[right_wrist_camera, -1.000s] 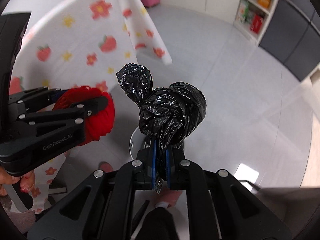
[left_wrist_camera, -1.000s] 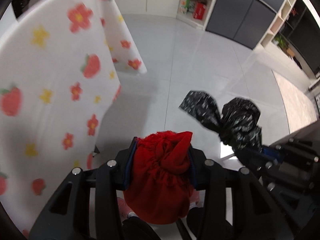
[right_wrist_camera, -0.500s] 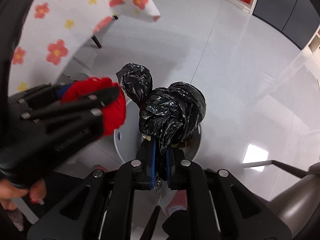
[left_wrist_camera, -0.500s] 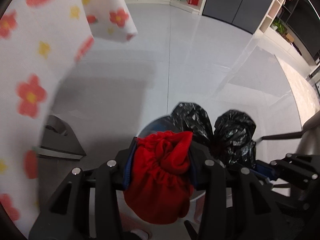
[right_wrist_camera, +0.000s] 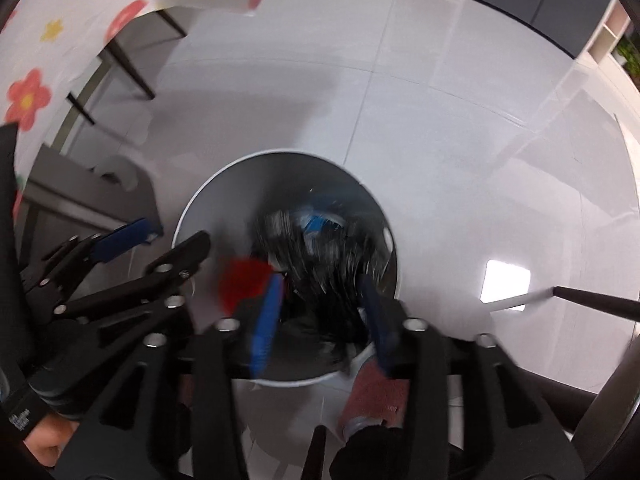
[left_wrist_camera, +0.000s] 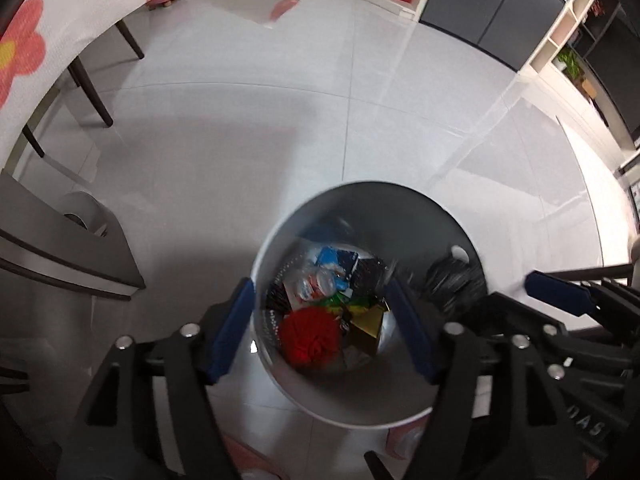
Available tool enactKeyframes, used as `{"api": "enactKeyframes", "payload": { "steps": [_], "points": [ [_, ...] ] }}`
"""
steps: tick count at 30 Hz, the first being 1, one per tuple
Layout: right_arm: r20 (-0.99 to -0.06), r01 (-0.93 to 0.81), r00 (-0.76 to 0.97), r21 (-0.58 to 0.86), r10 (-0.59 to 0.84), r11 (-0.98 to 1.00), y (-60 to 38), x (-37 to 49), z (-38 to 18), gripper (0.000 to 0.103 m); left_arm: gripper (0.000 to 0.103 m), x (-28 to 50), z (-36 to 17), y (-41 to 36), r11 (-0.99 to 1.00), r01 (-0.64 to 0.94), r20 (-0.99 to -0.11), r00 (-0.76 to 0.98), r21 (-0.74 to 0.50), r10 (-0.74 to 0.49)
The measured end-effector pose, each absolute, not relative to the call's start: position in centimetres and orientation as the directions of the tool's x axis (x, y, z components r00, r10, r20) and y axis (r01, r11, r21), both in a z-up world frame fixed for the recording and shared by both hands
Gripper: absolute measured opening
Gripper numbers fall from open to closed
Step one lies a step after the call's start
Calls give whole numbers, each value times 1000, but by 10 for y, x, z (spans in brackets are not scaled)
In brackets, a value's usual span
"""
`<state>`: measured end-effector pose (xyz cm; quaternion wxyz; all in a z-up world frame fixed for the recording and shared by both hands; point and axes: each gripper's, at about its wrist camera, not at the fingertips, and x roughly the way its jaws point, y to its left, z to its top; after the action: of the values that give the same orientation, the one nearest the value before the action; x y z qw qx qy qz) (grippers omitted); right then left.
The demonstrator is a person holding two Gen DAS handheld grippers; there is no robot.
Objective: Collect trash
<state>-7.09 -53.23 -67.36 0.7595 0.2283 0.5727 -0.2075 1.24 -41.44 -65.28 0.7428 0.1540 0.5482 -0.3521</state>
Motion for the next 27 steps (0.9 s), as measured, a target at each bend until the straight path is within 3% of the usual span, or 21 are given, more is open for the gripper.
{"api": "enactKeyframes", "payload": {
  "steps": [7,12,24,27],
  "points": [
    [-959,521,275,85,-73,849,-528,-65,-662,52,74,15,-653,-417,693,710,-921,176,-125,-347],
    [-950,487,300,72,-89,870,-531,-62,-629,51,74,19,-621,-423,695,712,-922,199,-96,-332],
    [-931,435,349,59,-108,899,-539,-48,-463,52,83,35,-448,-414,719,690,-913,239,-81,-332],
    [-928,423,356,53,-112,905,-536,-42,-417,57,84,37,-403,-406,728,682,-907,260,-70,-331]
  ]
}}
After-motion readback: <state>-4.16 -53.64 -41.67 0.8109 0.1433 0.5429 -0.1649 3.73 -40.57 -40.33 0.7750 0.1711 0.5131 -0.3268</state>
